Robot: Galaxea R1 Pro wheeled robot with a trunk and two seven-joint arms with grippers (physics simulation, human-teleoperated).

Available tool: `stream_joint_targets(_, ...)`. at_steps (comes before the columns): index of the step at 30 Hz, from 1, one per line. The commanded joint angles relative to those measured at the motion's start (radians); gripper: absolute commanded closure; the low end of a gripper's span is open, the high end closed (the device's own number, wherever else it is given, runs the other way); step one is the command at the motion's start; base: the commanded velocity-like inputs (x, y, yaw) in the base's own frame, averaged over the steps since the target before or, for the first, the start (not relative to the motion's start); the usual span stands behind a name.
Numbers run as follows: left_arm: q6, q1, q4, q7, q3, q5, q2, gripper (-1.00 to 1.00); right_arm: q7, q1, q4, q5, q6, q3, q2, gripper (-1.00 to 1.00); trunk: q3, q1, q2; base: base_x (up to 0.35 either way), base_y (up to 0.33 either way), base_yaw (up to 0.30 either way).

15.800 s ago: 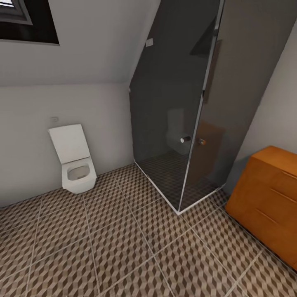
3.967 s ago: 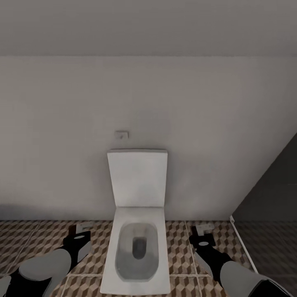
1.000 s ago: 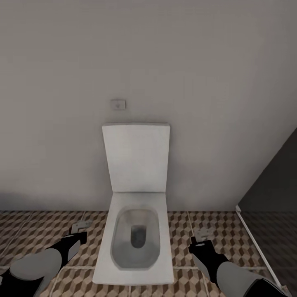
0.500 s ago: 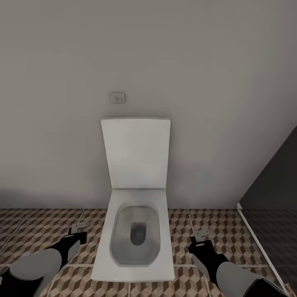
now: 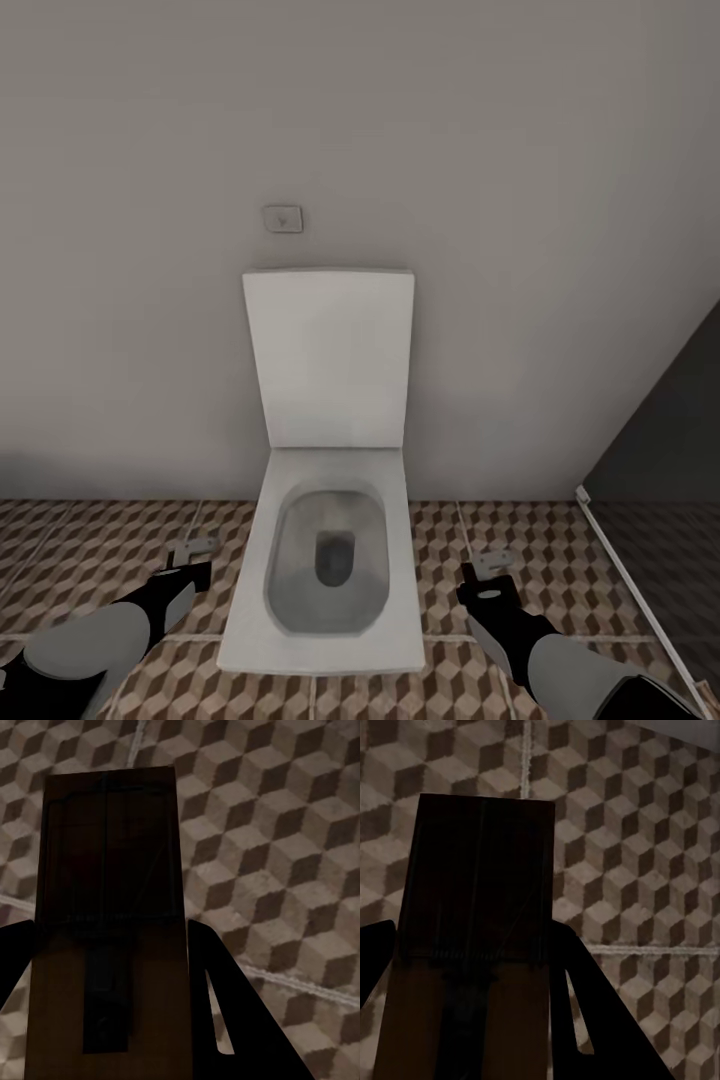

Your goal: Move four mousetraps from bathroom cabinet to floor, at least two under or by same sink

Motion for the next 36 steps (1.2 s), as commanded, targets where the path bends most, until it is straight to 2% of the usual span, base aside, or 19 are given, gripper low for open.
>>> stream_joint_targets(1, 0.005, -0.001, -0.001, 0.003, -0.009, 0.003, 0.0, 1.0, -0.005, 0.0, -0.002, -0.008, 0.004, 0.009, -0.001, 1.0, -0.004, 0.004, -0.008, 0.0, 0.0, 0.0)
stream_joint_targets(11, 0.036, -0.002, -0.003, 0.004, -0.009, 0.001, -0.002, 1.0, 0.077, 0.0, -0.001, -0.008, -0.003, 0.01, -0.001, 1.0, -0.035, 0.042, -0.078, 0.0, 0.0, 0.0)
stream_joint_targets(15, 0.174, -0.009, -0.002, -0.006, -0.009, 0.003, -0.002, 1.0, 0.084, 0.0, -0.001, -0.007, -0.003, 0.01, 0.0, 1.0, -0.048, 0.057, -0.106, 0.0, 0.0, 0.0)
stream_joint_targets(17, 0.252, -0.015, -0.001, -0.033, -0.009, 0.005, -0.001, 1.0, 0.086, 0.0, -0.001, -0.006, -0.003, 0.01, 0.002, 1.0, -0.054, 0.065, -0.12, 0.0, 0.0, 0.0)
stream_joint_targets(20, 0.294, -0.02, 0.0, -0.066, -0.008, 0.005, 0.001, 1.0, 0.086, 0.0, -0.001, -0.006, -0.003, 0.01, 0.003, 1.0, -0.064, 0.077, -0.141, 0.0, 0.0, 0.0)
stream_joint_targets(36, 0.309, -0.023, 0.002, -0.086, -0.007, 0.006, 0.015, 1.0, 0.087, 0.0, -0.002, -0.006, -0.003, 0.011, 0.006, 1.0, -0.114, 0.138, -0.253, 0.0, 0.0, 0.0)
